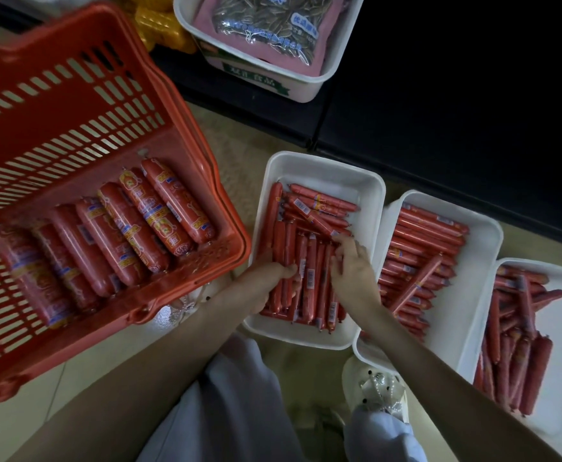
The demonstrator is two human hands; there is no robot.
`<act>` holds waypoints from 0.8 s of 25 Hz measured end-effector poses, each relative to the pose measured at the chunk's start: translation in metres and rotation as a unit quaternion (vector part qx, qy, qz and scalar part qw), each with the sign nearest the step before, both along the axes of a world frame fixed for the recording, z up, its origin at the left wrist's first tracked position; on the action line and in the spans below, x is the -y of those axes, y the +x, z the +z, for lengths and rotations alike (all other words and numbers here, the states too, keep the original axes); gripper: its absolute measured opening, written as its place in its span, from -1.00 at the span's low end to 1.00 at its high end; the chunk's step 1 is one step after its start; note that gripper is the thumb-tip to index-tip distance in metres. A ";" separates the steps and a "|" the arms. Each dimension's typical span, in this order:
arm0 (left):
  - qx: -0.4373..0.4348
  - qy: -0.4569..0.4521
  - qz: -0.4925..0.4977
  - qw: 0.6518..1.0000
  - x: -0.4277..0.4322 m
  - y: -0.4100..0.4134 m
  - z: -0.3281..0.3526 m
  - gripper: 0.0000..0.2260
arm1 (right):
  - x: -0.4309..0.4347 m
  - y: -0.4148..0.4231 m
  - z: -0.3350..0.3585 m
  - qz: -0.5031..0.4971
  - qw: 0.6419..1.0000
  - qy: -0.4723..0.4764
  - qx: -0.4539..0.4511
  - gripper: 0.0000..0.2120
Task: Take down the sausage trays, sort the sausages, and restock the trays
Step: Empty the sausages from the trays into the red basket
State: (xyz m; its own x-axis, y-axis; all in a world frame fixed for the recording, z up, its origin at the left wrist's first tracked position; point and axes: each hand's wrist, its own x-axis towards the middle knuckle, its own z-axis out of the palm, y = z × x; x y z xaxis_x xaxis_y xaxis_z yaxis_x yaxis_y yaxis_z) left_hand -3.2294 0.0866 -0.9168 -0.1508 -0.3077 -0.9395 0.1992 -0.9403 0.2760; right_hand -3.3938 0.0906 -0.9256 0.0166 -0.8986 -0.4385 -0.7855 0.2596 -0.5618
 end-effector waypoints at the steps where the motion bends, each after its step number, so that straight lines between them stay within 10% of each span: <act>1: -0.009 -0.005 0.002 1.000 0.002 -0.003 0.003 -0.85 | 0.002 -0.007 0.001 -0.001 1.000 -0.015 -0.006 -0.66; 15: 0.065 -0.100 0.116 0.986 0.044 -0.014 -0.014 -0.58 | 0.110 0.014 -0.052 0.200 0.951 0.024 -0.235 -0.45; 20: 0.078 -0.114 0.126 0.982 0.040 -0.020 -0.001 -0.65 | 0.105 0.012 -0.055 0.182 0.964 0.128 -0.147 -0.63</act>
State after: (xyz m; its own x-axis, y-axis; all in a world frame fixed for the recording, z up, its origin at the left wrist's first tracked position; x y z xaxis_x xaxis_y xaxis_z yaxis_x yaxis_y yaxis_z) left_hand -3.2496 0.0466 -0.9173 0.0974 -0.5214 -0.8477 0.3565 -0.7770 0.5189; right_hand -3.3817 -0.0144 -0.9811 0.1515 -0.7177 -0.6797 -0.9664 0.0369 -0.2545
